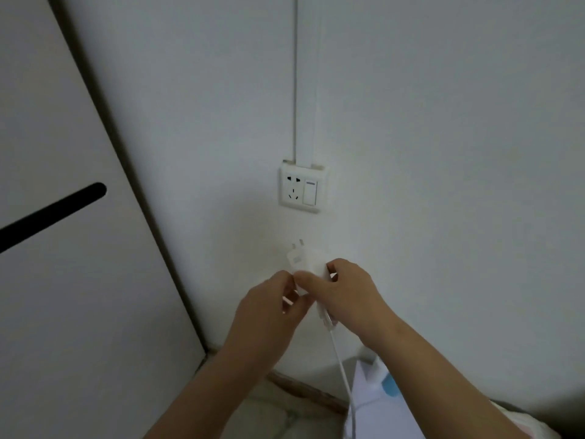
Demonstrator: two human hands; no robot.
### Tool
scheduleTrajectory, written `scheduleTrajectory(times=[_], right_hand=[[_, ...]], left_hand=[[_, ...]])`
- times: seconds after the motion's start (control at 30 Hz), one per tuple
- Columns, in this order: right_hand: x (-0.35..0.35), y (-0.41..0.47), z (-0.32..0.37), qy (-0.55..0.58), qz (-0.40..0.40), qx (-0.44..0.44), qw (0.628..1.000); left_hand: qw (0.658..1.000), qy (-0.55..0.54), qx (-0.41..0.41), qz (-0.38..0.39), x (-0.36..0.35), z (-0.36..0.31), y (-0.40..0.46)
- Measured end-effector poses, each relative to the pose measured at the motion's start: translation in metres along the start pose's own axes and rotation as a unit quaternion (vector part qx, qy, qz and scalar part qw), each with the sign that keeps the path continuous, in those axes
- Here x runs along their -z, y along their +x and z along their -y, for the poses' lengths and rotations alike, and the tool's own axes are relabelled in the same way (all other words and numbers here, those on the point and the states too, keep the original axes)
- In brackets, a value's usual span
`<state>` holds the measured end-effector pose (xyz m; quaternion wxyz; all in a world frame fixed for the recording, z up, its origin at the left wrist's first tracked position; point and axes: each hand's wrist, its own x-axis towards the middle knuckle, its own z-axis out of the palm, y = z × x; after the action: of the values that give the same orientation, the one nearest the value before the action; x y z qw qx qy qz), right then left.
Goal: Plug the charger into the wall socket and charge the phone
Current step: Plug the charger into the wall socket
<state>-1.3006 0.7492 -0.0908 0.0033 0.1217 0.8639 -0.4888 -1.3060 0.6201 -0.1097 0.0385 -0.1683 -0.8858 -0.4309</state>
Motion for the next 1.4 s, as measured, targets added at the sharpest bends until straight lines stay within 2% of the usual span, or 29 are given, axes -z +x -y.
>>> scheduleTrajectory(times=[0.33, 0.8, 1.0, 1.13, 1.4], right_hand=[[-0.031, 0.043, 0.047, 0.055, -0.005, -0.054, 0.997], [-0.054, 0.107, 0.073, 0.196, -0.159, -0.096, 0.963], [-0.05, 0.11, 0.07, 0.216, -0.147, -0.099, 0.96], [-0.049, 0.109, 0.072, 0.265, -0.103, -0.092, 0.954], [-0.045, 0.106, 0.074, 0.308, -0.07, -0.103, 0.943]], left_hand=[[0.996, 0.035, -0.076, 0.026, 0.044, 0.037, 0.067], [0.978, -0.016, -0.164, 0.125, 0.056, 0.062, 0.172], [0.972, -0.007, -0.182, 0.15, 0.054, 0.059, 0.181], [0.975, 0.0, -0.179, 0.134, 0.057, 0.055, 0.18], [0.976, 0.014, -0.174, 0.126, 0.055, 0.05, 0.178]])
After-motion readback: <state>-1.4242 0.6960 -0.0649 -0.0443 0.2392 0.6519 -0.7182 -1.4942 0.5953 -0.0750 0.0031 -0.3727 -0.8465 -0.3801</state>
